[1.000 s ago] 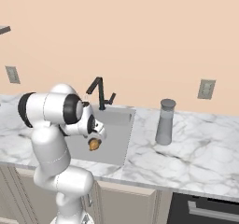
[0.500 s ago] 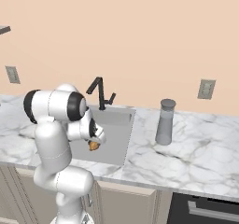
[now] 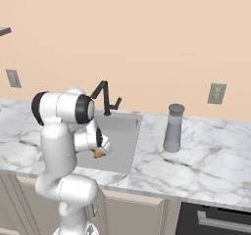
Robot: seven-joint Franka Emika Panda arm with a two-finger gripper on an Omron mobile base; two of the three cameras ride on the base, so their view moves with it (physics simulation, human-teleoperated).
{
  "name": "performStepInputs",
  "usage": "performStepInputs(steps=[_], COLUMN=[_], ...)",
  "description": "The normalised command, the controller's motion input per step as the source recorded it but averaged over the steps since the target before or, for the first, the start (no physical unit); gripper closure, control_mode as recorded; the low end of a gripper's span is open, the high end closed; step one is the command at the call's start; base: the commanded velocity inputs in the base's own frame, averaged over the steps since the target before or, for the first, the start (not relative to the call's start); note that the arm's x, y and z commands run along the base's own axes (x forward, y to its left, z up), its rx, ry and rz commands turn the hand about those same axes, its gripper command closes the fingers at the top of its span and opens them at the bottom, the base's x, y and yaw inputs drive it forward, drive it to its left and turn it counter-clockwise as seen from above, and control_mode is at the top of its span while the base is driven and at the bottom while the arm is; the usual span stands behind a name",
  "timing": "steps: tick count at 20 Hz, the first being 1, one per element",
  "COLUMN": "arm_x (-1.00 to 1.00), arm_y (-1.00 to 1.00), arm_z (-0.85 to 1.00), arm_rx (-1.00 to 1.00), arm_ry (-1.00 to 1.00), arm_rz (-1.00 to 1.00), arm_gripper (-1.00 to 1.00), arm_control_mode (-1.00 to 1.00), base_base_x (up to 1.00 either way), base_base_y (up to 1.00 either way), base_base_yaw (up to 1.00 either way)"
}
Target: Turn on the sink faucet. Then move the onion from the counter to the sink. Turn off the sink. Move the vegetable from the sink to the pot next to the stove. Finally move the pot to the front right burner.
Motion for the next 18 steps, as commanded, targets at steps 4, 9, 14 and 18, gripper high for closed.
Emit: performStepInputs(steps=[4,9,14,18], arm_x=[0.12,0.01,0.00,-0.01], arm_y=[0.00,0.00,0.00,0.00], arm_z=[-0.21,-0.22,-0.31,-0.16], arm_rx=[0.00,0.00,0.00,0.00], arm_ry=[0.00,0.00,0.00,0.00], arm_rz=[0.00,0.00,0.00,0.00], arm_gripper=[-1.00,-1.00,1.00,1.00], arm_control_mode=[-1.00,-1.00,-1.00,-1.00], base_base_x=[0.00,0.00,0.00,0.00], base_base_y=[0.00,0.00,0.00,0.00], base_base_yaw=[0.00,0.00,0.00,0.00])
